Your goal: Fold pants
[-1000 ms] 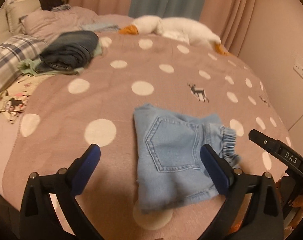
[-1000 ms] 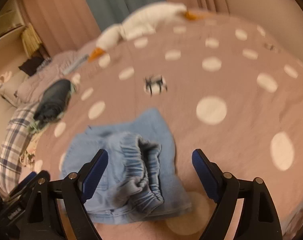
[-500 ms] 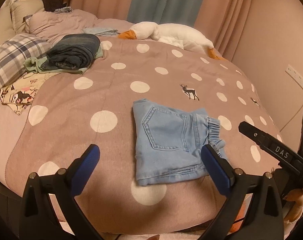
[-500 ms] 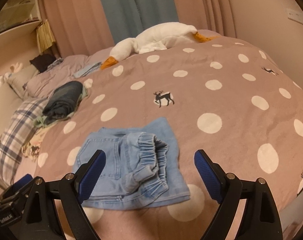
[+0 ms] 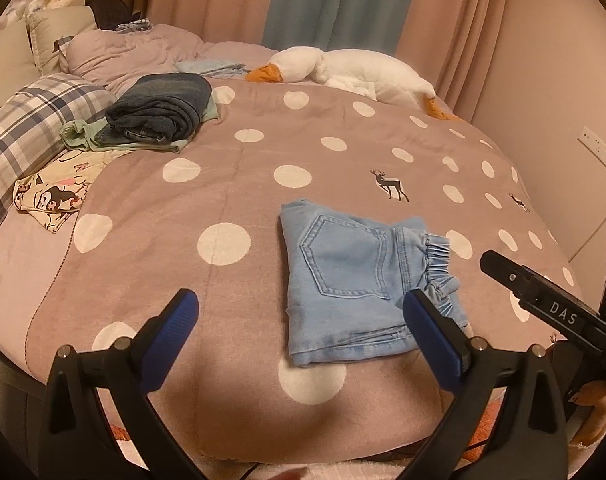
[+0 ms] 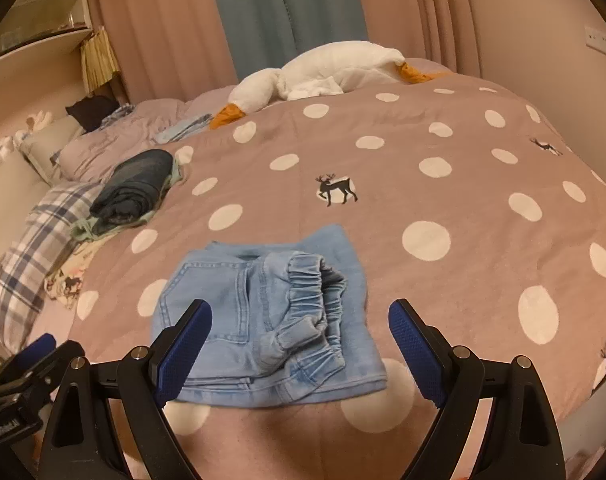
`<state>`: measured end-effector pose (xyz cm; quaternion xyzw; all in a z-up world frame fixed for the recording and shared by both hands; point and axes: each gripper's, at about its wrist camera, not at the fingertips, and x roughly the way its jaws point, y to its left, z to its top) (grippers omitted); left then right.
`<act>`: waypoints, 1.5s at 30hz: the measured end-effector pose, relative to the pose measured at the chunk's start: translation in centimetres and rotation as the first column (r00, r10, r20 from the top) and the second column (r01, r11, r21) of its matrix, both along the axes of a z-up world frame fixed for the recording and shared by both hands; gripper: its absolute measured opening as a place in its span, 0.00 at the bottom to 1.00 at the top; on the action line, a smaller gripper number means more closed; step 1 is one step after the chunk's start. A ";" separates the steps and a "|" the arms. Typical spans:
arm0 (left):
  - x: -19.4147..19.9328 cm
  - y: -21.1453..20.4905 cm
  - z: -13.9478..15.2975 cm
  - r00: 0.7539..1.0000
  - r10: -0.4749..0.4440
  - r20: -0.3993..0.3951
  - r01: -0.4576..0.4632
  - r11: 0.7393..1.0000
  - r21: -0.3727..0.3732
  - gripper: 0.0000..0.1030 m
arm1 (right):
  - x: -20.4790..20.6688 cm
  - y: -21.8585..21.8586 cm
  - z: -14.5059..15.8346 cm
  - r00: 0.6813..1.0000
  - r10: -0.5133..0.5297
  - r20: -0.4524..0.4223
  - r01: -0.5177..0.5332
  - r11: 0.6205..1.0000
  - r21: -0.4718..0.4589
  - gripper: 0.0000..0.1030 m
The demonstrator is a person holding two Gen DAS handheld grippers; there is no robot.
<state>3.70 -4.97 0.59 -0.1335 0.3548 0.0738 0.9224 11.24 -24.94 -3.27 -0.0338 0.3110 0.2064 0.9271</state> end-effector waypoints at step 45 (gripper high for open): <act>0.1 -0.7 -0.7 0.997 -0.052 -0.055 0.051 0.999 -0.010 0.99 | 0.0 0.5 -0.6 1.000 -0.025 -0.009 0.024 0.998 -0.055 0.87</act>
